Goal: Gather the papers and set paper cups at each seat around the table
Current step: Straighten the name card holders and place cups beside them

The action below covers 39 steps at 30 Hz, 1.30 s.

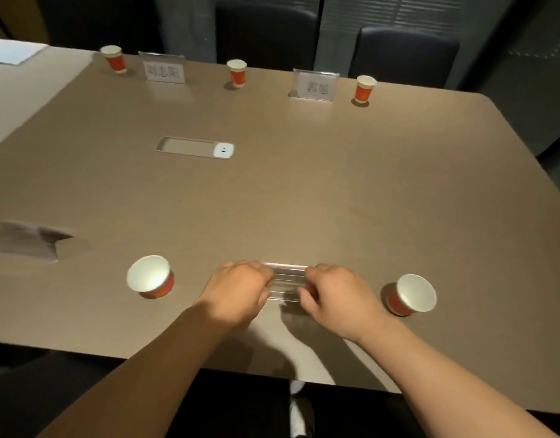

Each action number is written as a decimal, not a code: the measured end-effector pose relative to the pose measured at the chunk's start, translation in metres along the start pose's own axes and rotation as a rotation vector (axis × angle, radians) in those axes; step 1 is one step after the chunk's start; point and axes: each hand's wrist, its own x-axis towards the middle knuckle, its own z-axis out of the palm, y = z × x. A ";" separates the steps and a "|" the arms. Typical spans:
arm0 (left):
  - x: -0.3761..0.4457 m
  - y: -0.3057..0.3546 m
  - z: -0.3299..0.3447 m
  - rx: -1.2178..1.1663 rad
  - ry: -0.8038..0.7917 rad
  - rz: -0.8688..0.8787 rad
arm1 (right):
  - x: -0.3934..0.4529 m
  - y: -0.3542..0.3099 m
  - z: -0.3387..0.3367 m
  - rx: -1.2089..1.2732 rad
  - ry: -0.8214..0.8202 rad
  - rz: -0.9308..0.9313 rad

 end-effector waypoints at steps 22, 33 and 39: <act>-0.190 -0.283 -0.064 -0.134 0.081 -0.166 | 0.101 -0.268 0.095 -0.210 -0.122 0.091; -0.109 -0.384 -0.050 -0.121 0.001 -0.113 | 0.184 -0.239 0.134 -0.125 -0.243 0.113; -0.084 -0.426 -0.042 0.030 -0.039 -0.186 | 0.207 -0.238 0.129 -0.084 -0.176 0.362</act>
